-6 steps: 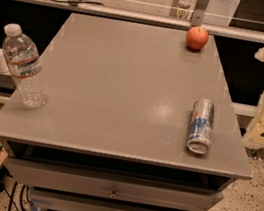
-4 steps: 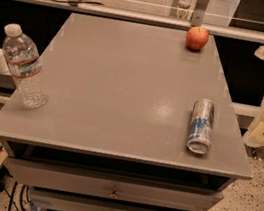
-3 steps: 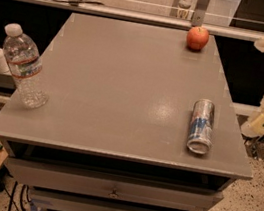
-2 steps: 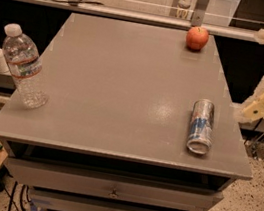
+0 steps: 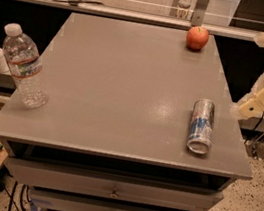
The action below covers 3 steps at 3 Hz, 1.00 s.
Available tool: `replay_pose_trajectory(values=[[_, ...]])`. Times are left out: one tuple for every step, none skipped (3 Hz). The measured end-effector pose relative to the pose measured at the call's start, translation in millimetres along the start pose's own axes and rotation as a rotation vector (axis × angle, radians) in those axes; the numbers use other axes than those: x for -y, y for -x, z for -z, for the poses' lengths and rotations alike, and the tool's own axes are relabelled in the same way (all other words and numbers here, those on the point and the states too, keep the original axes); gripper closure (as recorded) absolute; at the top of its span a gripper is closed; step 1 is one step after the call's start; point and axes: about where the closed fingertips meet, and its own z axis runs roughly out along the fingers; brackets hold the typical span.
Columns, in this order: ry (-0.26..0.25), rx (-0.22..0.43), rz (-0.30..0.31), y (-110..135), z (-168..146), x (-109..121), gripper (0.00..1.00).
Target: Move apple near water bottle
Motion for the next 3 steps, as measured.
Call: replay_pose_trajectory(values=[[-0.015,0.073,-0.051,-8.7,-14.4,22.2,0.0],[-0.035,0.146,-0.093,-17.0,-30.5,47.3,0.0],[-0.057,0.215,-0.144,-27.9,-49.2,73.9,0.0]])
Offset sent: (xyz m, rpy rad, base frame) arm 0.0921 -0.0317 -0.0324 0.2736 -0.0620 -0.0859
